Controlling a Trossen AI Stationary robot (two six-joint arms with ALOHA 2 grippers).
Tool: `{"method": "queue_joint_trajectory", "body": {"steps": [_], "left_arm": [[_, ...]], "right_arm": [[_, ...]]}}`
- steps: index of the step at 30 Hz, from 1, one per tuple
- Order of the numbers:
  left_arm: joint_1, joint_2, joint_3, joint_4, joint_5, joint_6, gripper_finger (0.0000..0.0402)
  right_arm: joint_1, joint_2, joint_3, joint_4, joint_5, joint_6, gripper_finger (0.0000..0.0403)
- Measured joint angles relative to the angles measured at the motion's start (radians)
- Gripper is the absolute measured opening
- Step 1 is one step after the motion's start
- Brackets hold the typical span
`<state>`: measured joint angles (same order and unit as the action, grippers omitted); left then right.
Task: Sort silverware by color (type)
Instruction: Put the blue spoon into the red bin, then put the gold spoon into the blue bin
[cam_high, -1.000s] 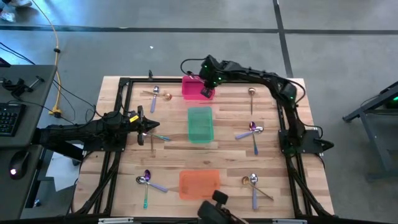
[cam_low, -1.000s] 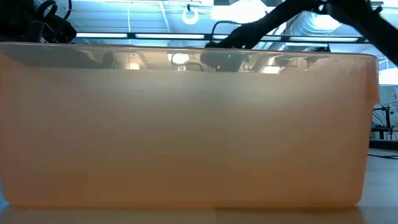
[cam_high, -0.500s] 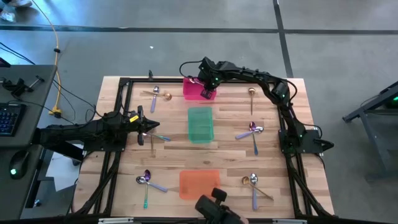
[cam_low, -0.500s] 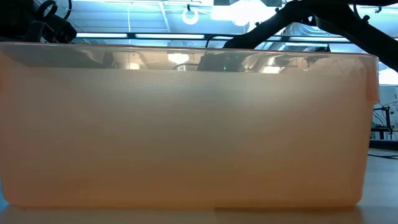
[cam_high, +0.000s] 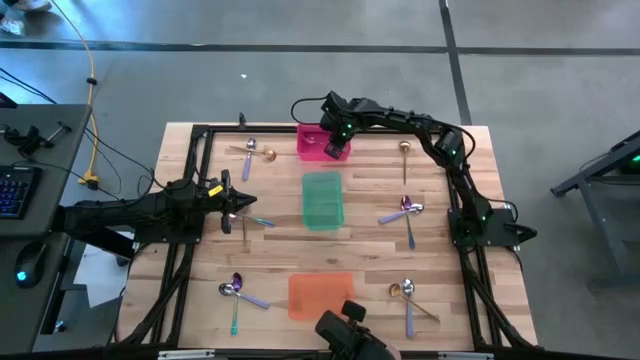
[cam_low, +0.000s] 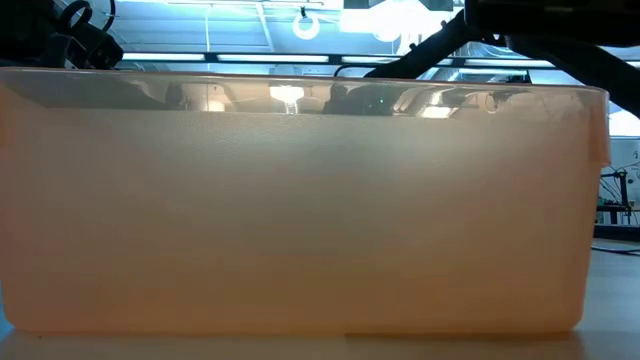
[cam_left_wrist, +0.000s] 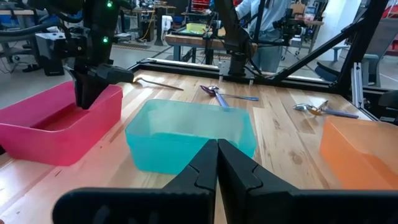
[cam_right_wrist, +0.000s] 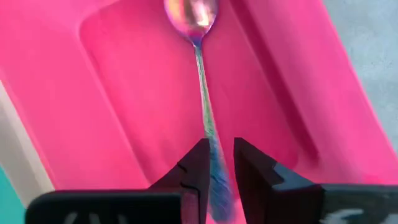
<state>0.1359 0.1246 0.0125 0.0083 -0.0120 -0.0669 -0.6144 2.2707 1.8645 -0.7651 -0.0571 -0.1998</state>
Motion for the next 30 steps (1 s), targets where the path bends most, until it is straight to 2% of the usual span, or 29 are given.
{"method": "queue_joint_trajectory", "body": {"steps": [6, 11, 16, 20, 23, 30], "left_arm": [[0.0, 0.0, 0.0, -0.001, 0.0, 0.001, 0.0], [0.0, 0.0, 0.0, 0.0, 0.0, 0.0, 0.0], [0.0, 0.0, 0.0, -0.001, 0.0, -0.026, 0.0], [0.001, 0.0, 0.0, -0.001, 0.0, -0.033, 0.0], [0.001, 0.0, 0.0, -0.001, 0.003, -0.048, 0.0], [0.006, 0.075, 0.041, -0.053, 0.007, -0.024, 0.0]], "right_arm": [[0.002, 0.001, 0.062, -0.059, 0.0, -0.03, 0.0052], [0.022, -0.007, 0.16, -0.117, 0.002, -0.1, 0.001], [0.035, -0.047, 0.12, 0.025, -0.033, -0.121, 0.0003], [0.045, -0.078, -0.013, 0.201, -0.059, -0.116, 0.0001], [0.066, -0.147, -0.151, 0.364, -0.068, -0.099, 0.0], [0.094, -0.431, -0.553, 0.727, -0.079, -0.032, 0.0]]}}
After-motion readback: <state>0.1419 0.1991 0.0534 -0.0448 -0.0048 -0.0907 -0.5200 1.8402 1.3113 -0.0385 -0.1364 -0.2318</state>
